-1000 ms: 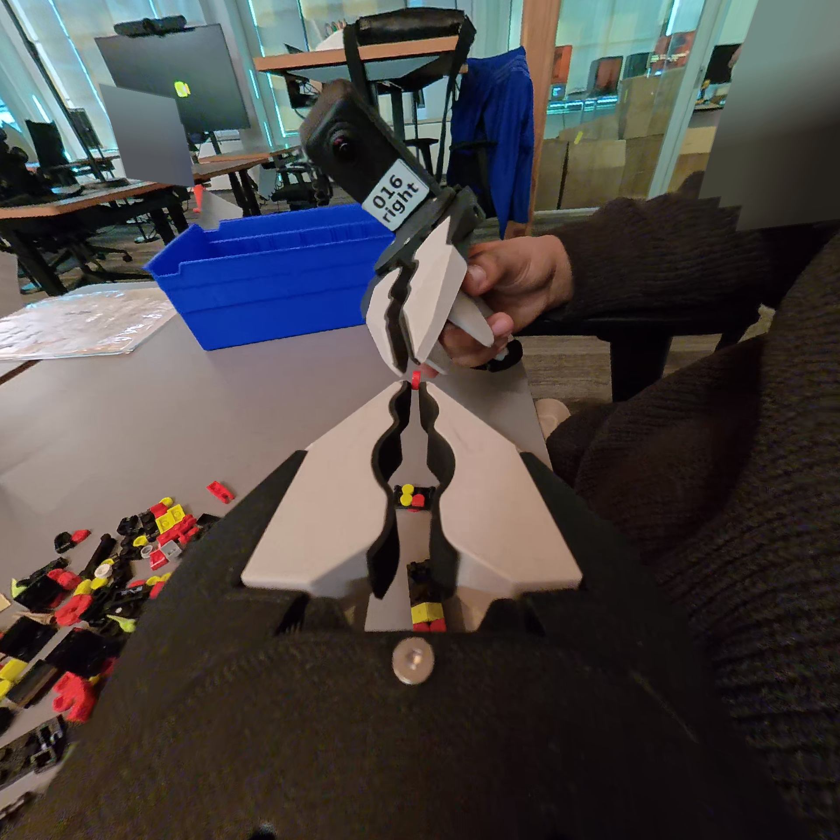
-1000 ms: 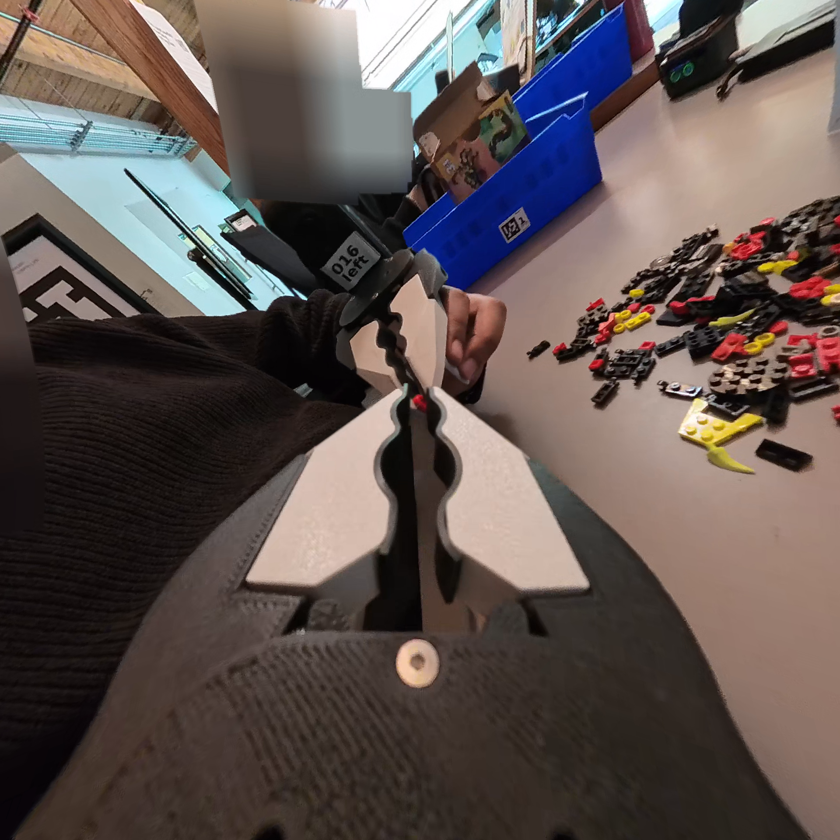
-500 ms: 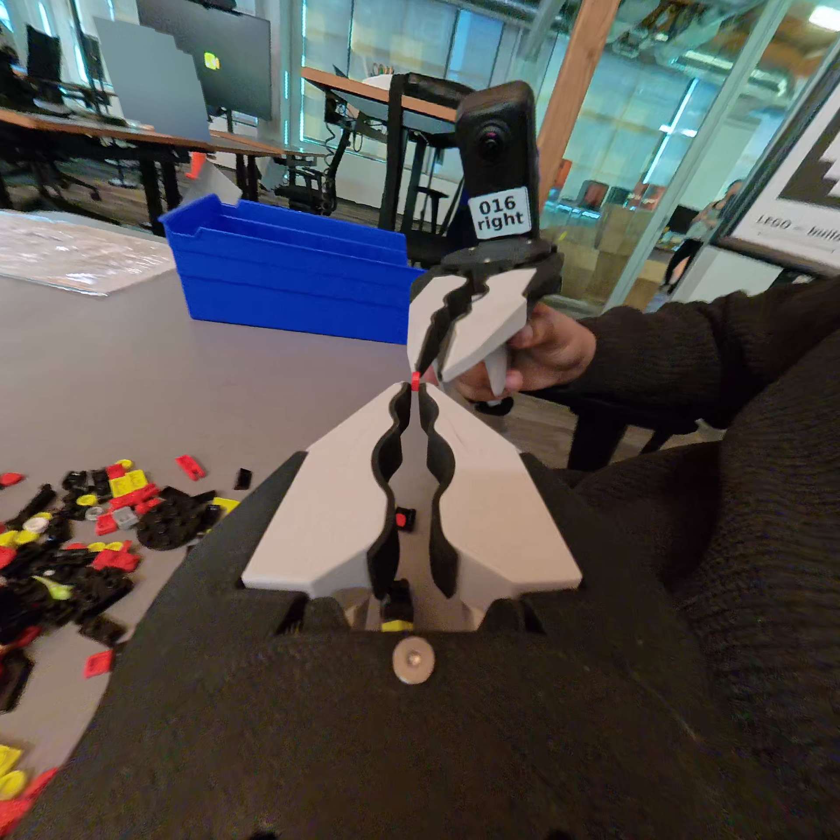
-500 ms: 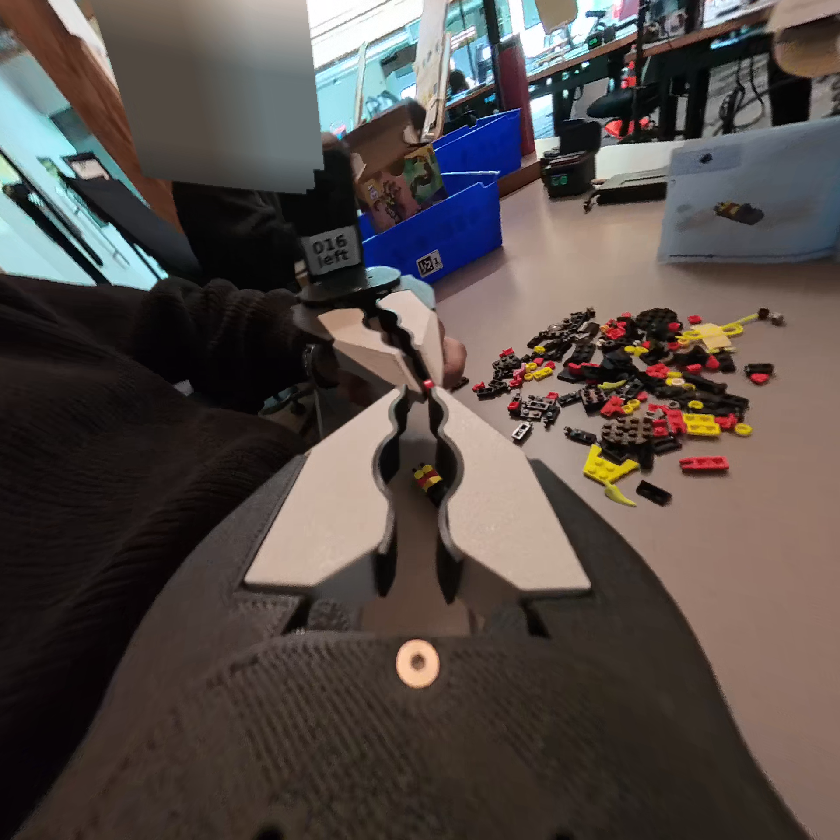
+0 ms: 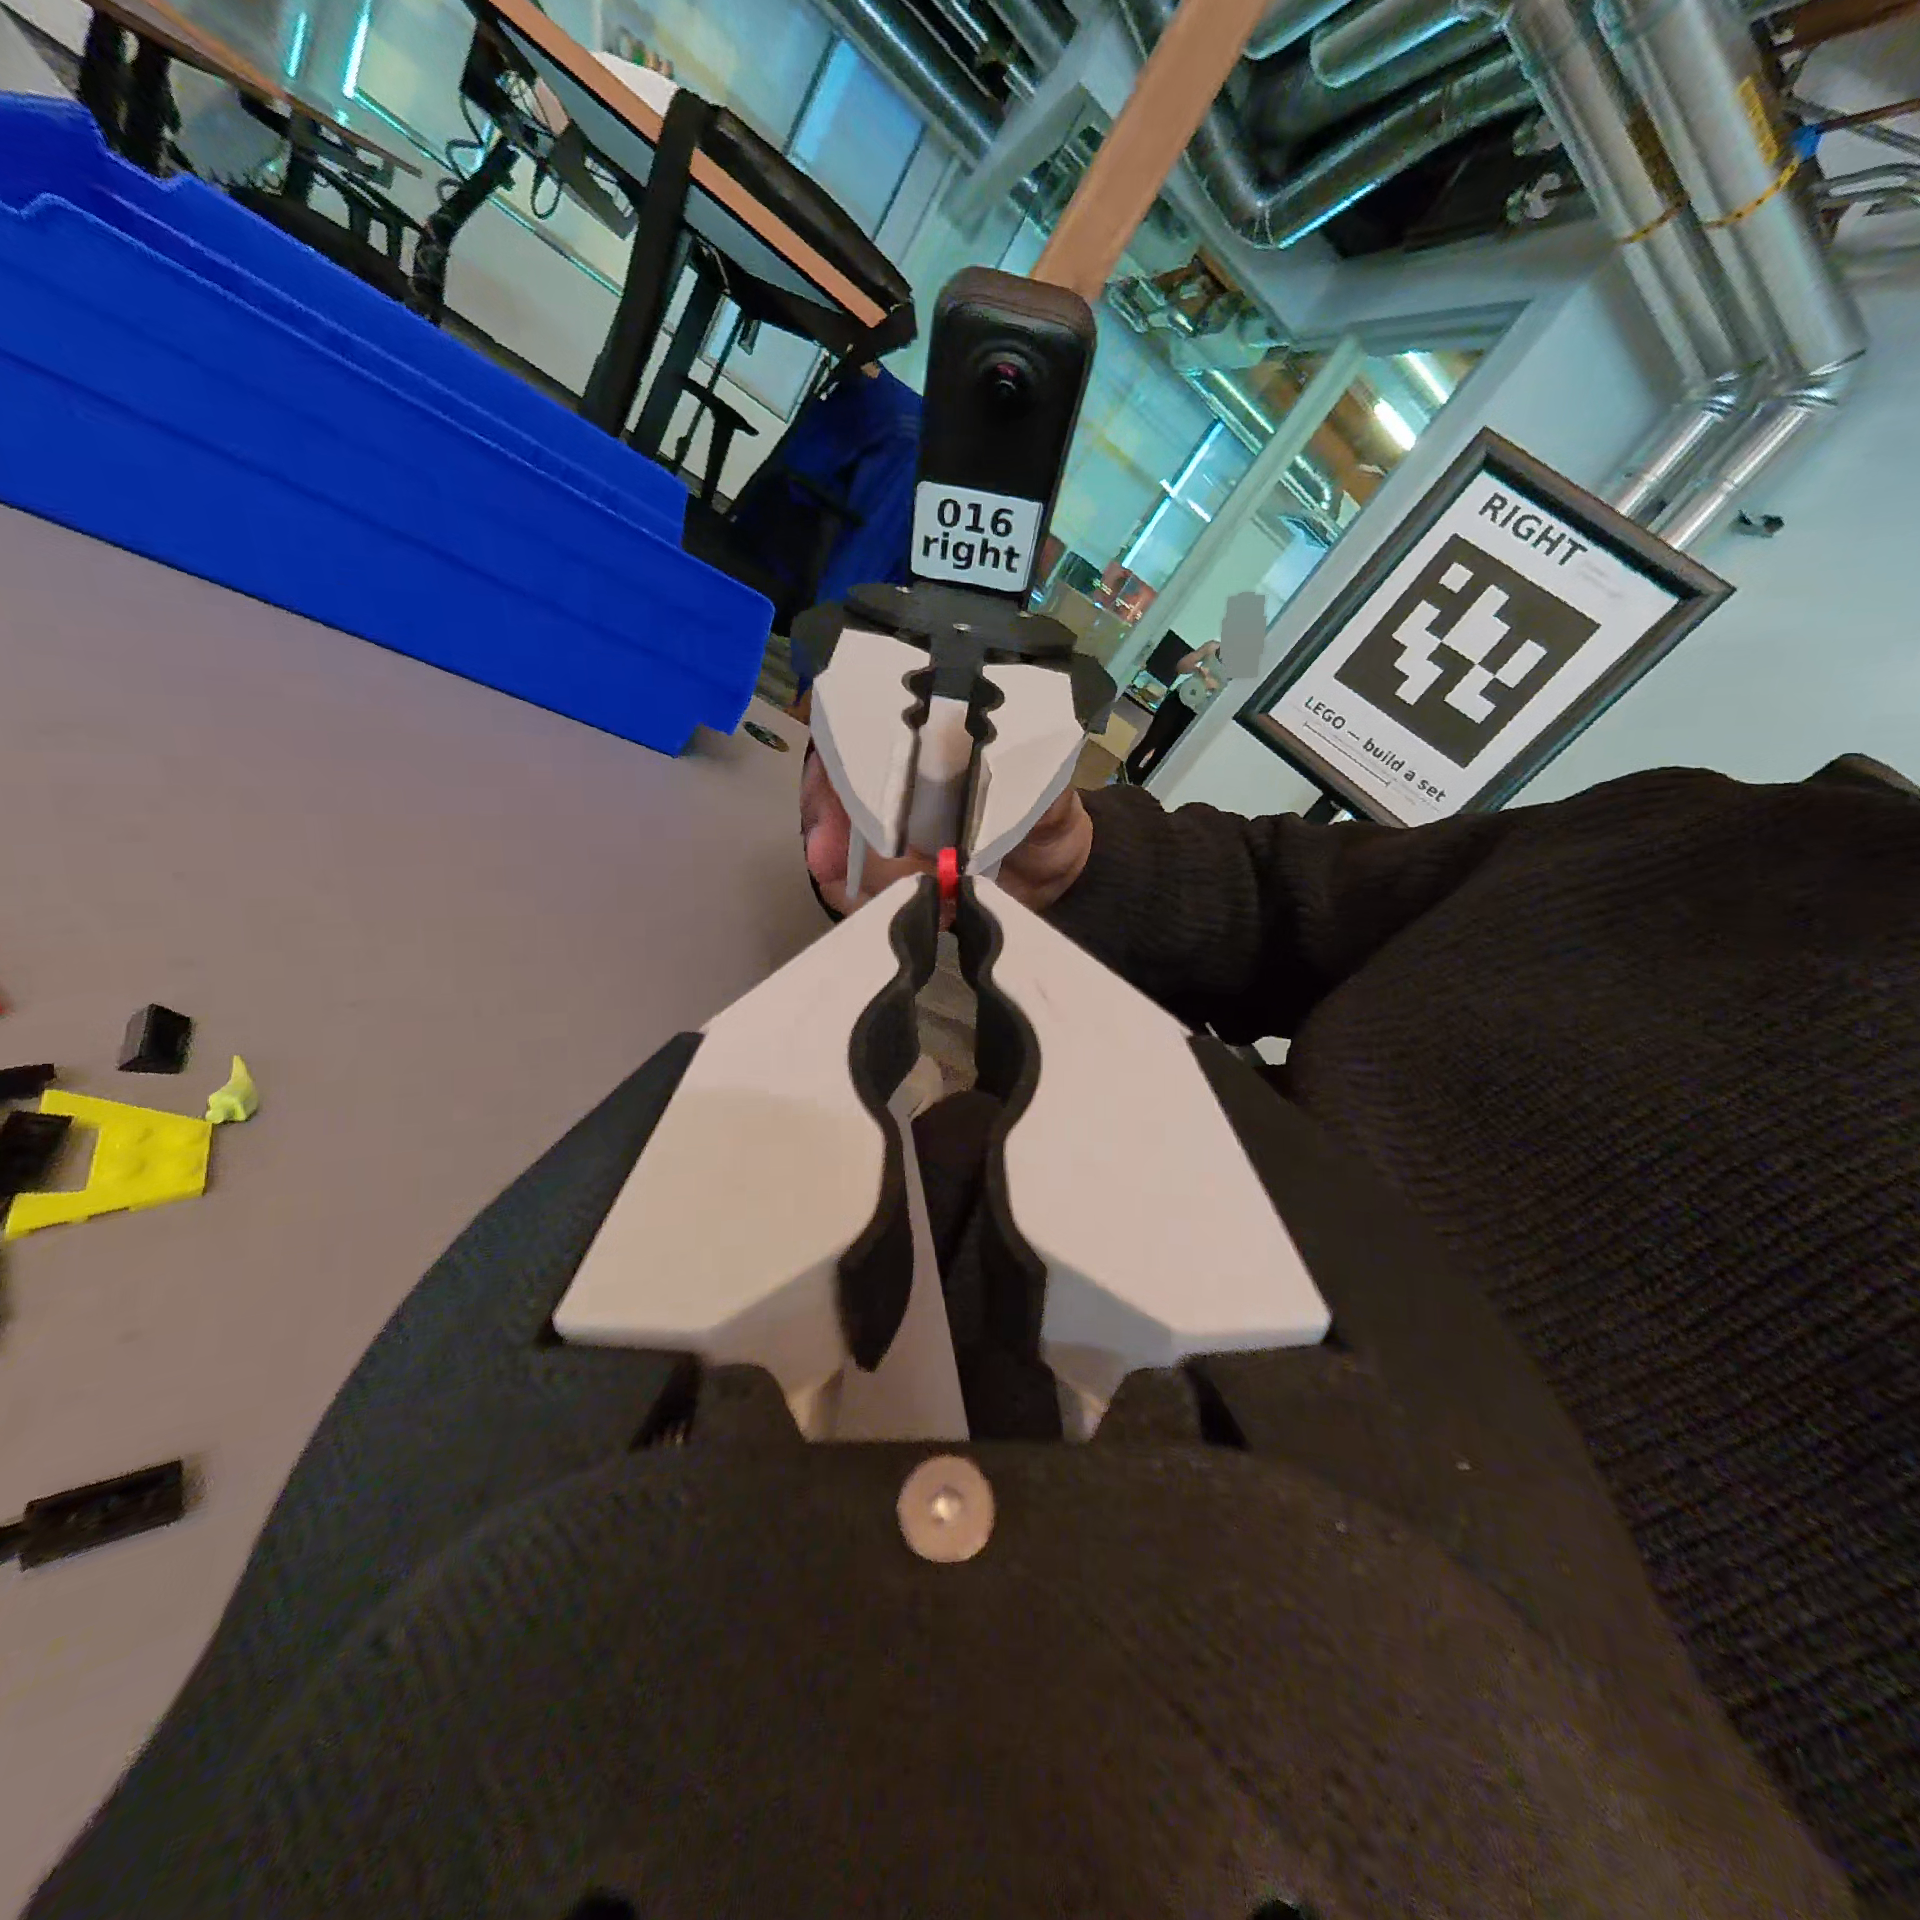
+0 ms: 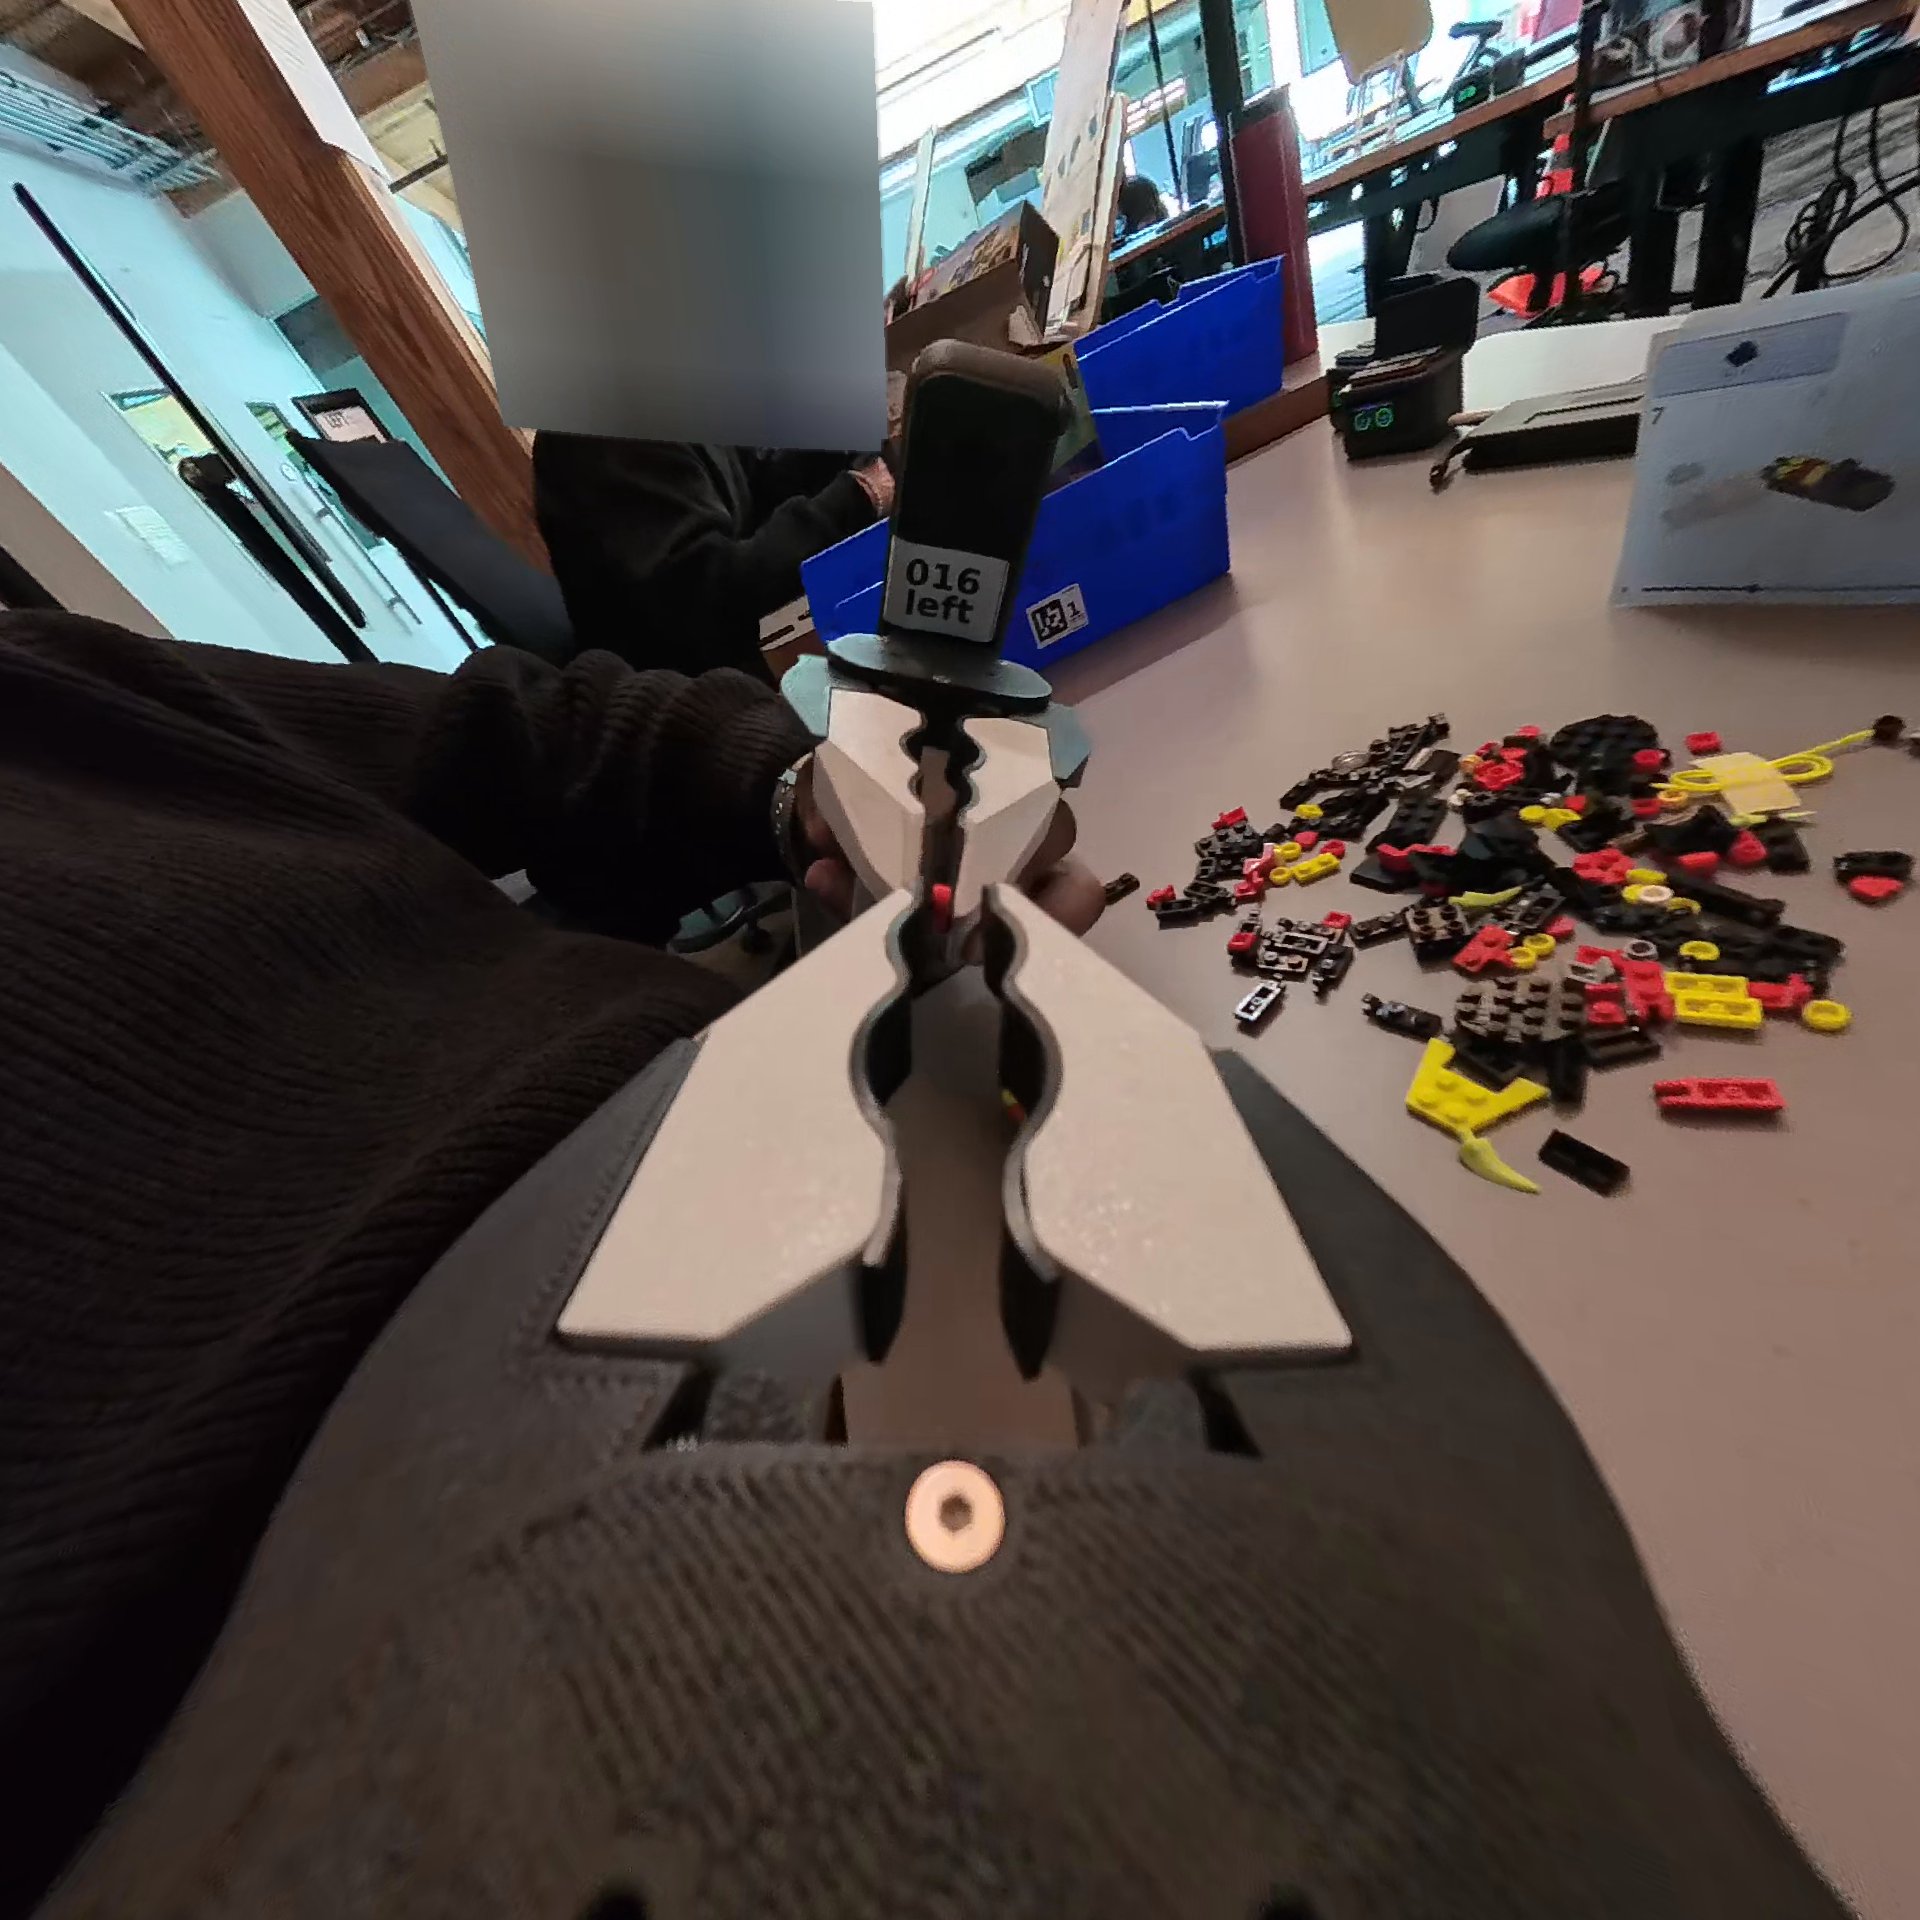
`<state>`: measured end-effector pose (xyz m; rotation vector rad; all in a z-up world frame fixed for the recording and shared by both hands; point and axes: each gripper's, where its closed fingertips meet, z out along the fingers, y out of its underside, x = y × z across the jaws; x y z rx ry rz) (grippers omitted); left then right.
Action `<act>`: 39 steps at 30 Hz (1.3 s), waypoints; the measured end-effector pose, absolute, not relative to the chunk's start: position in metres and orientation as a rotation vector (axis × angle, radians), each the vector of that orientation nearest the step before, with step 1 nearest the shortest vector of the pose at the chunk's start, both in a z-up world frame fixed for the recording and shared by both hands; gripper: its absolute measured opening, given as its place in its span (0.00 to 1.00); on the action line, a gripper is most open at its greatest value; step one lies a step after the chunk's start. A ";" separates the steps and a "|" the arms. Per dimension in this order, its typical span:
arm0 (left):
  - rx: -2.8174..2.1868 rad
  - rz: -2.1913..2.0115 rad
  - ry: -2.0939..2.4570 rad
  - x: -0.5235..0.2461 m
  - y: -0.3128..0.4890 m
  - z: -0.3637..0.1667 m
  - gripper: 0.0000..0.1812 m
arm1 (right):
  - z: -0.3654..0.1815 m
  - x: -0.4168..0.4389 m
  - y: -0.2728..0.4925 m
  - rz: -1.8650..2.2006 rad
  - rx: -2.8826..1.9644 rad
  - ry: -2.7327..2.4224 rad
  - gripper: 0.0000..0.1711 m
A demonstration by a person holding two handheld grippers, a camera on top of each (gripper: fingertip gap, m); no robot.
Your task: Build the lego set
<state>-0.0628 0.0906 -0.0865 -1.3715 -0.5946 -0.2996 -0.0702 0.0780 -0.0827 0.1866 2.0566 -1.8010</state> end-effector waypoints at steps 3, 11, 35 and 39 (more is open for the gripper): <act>-1.373 -0.303 -0.598 -0.063 0.091 -0.088 0.00 | -0.083 -0.067 0.078 -1.777 0.182 2.048 0.00; -1.506 -0.102 -0.580 -0.068 0.094 -0.103 0.10 | -0.120 -0.116 0.098 -1.571 0.471 2.222 0.01; -1.604 -0.023 -0.520 -0.064 0.100 -0.115 0.08 | -0.198 -0.156 0.123 -1.126 0.781 2.519 0.13; -1.611 -0.013 -0.518 -0.064 0.099 -0.116 0.08 | -0.175 -0.169 0.127 -1.311 0.693 2.795 0.09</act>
